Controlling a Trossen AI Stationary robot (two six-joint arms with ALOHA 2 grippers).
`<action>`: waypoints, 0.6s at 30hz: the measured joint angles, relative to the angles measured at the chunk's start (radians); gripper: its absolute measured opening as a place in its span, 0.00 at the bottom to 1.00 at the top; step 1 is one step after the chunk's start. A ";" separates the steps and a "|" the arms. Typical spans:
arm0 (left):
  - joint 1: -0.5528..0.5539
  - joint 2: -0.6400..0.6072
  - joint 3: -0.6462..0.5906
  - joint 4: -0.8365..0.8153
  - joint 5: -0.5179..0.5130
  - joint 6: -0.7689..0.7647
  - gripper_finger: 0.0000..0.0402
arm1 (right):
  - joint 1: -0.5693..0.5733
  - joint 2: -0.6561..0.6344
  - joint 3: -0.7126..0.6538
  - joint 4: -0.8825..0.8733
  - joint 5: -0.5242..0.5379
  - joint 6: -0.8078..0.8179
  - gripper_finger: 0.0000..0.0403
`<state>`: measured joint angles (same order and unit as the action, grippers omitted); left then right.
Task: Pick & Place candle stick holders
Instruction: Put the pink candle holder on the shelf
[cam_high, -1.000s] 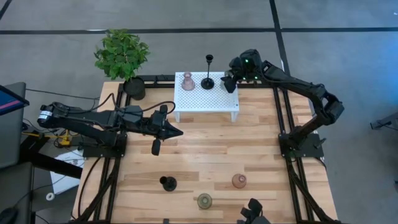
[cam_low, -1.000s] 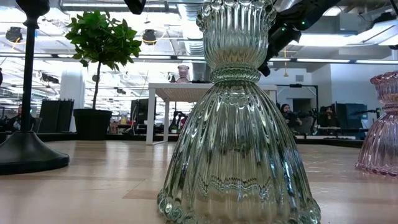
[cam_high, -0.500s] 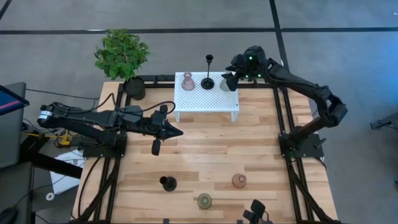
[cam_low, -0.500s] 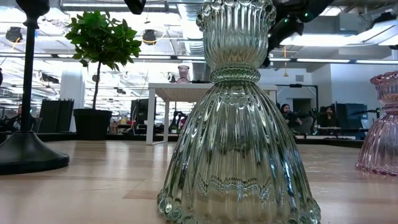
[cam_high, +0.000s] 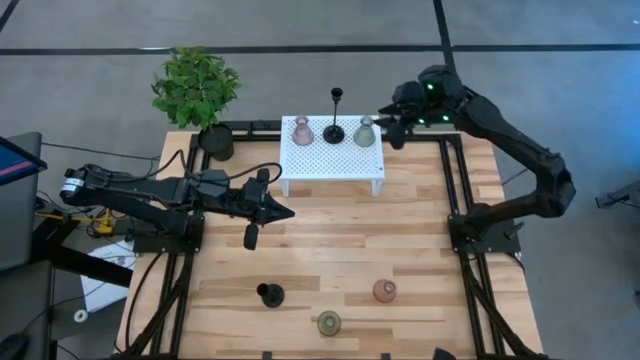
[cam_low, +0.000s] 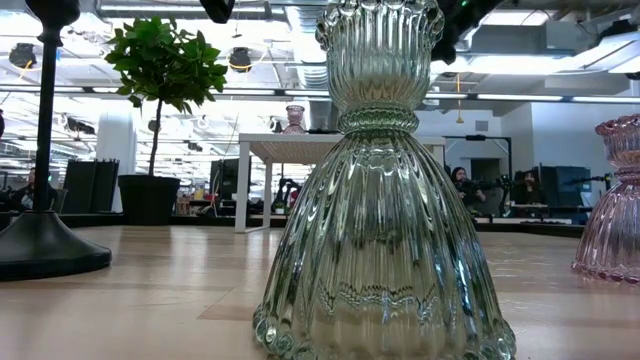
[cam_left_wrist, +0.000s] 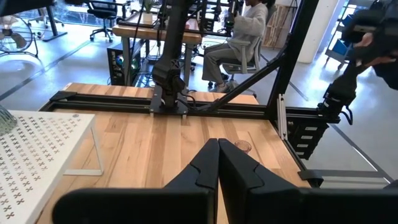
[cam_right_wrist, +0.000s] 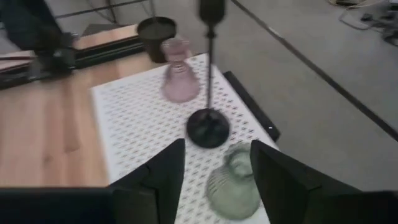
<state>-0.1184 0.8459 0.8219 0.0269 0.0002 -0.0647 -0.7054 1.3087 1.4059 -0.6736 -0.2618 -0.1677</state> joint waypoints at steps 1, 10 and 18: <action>0.000 0.000 0.000 0.000 0.000 0.000 0.02 | 0.004 -0.014 0.000 -0.023 -0.006 0.000 0.39; 0.000 0.000 0.000 0.000 0.000 0.000 0.02 | 0.066 -0.116 0.000 -0.282 -0.007 0.000 0.10; 0.000 0.000 0.000 0.000 0.000 0.000 0.02 | 0.187 -0.165 0.000 -0.389 0.009 0.015 0.01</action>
<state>-0.1184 0.8459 0.8219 0.0267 0.0004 -0.0647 -0.5184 1.1435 1.4055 -1.0630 -0.2531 -0.1526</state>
